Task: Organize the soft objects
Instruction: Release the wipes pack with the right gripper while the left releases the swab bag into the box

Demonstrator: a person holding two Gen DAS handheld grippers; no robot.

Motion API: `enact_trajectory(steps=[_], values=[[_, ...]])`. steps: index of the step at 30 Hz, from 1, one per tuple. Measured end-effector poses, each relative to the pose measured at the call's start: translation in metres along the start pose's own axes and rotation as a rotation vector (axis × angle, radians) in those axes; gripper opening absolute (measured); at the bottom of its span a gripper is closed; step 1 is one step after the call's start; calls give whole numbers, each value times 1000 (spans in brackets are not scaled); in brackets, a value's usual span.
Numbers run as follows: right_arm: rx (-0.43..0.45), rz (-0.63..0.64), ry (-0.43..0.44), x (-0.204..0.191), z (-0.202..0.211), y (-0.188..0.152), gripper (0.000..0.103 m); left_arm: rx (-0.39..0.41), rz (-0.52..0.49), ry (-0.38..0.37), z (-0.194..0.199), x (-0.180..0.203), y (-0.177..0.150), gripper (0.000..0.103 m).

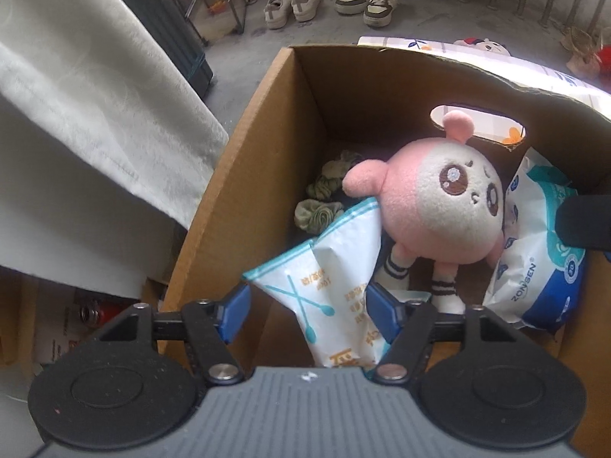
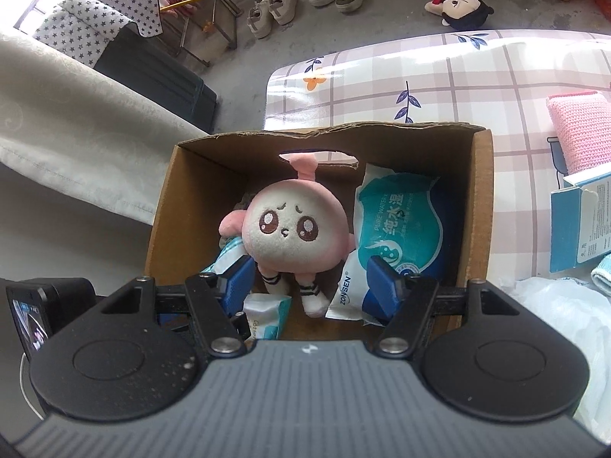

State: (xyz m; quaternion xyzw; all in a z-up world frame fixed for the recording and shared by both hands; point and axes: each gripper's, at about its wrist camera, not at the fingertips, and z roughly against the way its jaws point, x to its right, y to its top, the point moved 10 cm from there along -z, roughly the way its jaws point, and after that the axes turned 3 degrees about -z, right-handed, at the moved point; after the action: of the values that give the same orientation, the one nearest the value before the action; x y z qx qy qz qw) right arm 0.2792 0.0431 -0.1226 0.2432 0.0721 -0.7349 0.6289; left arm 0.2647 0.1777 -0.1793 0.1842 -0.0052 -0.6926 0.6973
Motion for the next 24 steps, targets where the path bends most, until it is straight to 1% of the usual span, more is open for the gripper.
enact_trajectory(steps=[2,4,8,14,17,19,21,22,24], values=[[-1,-4,1,3,0,-1,65,9,-18,6,4,1,1,73],[1,-12,7,5,2,-1,65,13,-25,9,9,1,1,73],[14,-33,45,7,9,1,65,7,-8,-16,24,1,-5,73],[53,-50,114,12,29,5,65,-21,10,-121,47,14,-21,67],[69,-60,155,17,42,5,66,-22,-3,-139,55,21,-23,67],[73,-63,182,22,49,3,70,-23,-11,-144,61,26,-24,68],[68,-80,222,26,56,-1,80,-26,-9,-151,66,30,-24,71],[67,-93,243,28,59,-2,81,-26,-7,-152,68,32,-22,72],[69,-114,277,32,66,-5,88,-20,2,-157,74,36,-19,76]])
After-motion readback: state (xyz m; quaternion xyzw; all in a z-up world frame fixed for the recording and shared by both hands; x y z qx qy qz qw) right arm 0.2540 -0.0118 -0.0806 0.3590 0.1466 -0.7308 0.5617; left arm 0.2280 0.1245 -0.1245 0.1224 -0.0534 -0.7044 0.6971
